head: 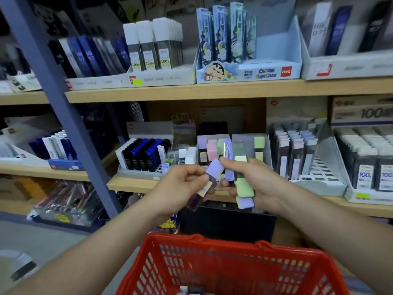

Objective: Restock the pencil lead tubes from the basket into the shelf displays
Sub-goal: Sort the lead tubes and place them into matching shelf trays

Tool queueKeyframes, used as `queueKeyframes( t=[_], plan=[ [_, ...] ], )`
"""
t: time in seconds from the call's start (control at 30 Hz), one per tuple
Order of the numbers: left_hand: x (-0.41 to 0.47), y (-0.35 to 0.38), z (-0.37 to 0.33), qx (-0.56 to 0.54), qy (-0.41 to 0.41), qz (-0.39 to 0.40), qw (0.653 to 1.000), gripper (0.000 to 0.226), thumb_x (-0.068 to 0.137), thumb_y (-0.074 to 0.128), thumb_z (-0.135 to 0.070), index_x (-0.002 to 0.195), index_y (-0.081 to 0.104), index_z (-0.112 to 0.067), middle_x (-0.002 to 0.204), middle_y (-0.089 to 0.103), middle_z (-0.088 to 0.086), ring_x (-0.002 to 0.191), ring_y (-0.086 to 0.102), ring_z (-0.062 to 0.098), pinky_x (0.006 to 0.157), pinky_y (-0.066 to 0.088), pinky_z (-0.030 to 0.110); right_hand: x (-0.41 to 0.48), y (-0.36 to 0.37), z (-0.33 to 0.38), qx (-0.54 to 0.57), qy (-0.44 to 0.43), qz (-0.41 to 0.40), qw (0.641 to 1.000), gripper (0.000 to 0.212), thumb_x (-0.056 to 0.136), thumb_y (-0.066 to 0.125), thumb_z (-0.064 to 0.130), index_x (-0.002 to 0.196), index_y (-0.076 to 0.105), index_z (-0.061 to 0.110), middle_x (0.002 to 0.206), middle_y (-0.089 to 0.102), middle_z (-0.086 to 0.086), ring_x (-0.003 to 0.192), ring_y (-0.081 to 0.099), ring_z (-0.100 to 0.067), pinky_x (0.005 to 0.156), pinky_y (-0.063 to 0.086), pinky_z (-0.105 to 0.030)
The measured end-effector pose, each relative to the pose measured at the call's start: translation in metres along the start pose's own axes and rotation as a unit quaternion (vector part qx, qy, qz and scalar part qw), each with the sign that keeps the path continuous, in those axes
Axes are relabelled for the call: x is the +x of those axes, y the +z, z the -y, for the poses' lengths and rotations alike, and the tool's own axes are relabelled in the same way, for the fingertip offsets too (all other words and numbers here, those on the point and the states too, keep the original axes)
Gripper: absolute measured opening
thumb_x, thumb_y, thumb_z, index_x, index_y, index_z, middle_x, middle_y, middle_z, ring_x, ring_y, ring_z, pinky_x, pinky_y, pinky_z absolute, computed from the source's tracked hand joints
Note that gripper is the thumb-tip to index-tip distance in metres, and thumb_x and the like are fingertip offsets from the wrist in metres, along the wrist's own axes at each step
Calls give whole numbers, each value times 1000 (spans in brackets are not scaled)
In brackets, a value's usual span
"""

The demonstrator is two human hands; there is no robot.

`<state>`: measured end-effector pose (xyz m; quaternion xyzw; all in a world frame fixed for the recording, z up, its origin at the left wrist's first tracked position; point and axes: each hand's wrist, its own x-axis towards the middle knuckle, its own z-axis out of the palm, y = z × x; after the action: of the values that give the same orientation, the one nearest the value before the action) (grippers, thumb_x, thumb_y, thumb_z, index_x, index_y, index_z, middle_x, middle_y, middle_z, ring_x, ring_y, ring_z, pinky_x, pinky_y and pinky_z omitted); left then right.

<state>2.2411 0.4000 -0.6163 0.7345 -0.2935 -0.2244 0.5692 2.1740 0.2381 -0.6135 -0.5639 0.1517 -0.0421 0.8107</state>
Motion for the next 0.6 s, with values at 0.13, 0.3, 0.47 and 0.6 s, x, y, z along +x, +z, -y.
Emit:
queueKeyframes(
  t=[0.13,0.3,0.47,0.6],
  plan=[
    [8,14,2,-140,-43,-27,989,16,95,56,-12,92,71,-5,75,65,10,64,57,20,57,46,27,-1,-10,4,-2,-25,-5,1000,20,88,71,17,103,64,6,80,63,-10,53,58,-16,41,42,-22],
    [13,16,0,-92,-15,-21,995,33,84,69,-2,112,65,-19,79,70,9,78,65,22,72,52,32,1,-11,0,-29,-36,-11,999,17,86,72,12,100,66,4,70,65,-6,50,57,-13,41,45,-21],
    [14,11,-9,-18,27,2,999,43,81,72,1,117,66,-22,75,65,5,70,68,19,67,56,27,2,-11,-4,-27,-25,13,999,9,87,70,11,92,66,6,63,63,-5,47,54,-14,41,45,-21],
    [26,-2,-8,-28,67,-75,995,40,78,75,0,112,65,-16,78,69,10,68,70,24,66,58,30,8,-16,-6,-76,12,39,996,17,81,75,21,88,65,10,59,58,-3,48,49,-13,41,38,-21]
  ],
)
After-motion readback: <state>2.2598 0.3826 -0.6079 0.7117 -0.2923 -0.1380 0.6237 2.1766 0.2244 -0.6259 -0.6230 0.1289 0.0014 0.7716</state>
